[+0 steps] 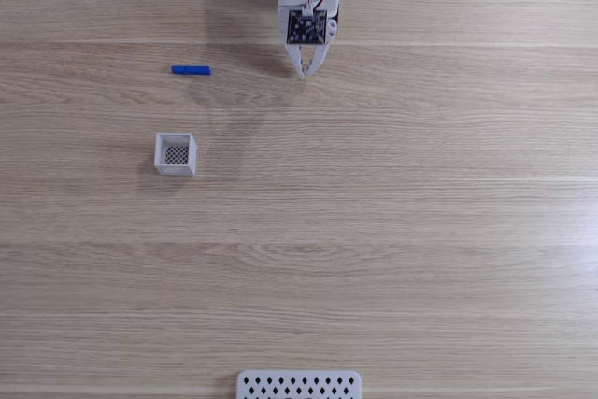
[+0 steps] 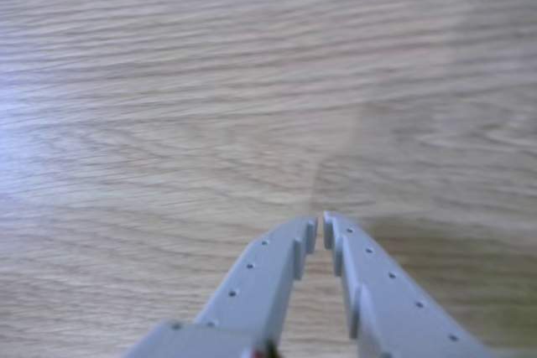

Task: Grasp a peg and put it in the crate.

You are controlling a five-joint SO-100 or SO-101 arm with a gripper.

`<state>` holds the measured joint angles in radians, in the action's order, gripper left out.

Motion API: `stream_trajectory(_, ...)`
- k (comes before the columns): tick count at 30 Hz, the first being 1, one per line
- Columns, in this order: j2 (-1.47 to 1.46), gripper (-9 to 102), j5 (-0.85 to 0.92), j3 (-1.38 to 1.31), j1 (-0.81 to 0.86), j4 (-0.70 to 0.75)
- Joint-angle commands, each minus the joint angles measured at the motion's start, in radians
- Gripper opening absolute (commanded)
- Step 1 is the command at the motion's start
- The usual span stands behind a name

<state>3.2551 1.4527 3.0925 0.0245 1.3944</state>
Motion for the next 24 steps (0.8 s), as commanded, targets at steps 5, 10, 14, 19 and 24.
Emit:
stream_trajectory(5, -0.390, -1, -0.012, -0.356, 0.256, -0.017)
stream_trajectory(10, -0.693, -1, -0.011, -0.589, 0.497, -0.018)
stream_trajectory(14, -0.919, -1, -0.011, -0.765, 0.637, -0.018)
stream_trajectory(19, -1.183, -1, -0.026, -0.936, 0.765, -0.018)
stream_trajectory(24, -1.348, -1, -0.288, -1.081, 0.807, -0.018)
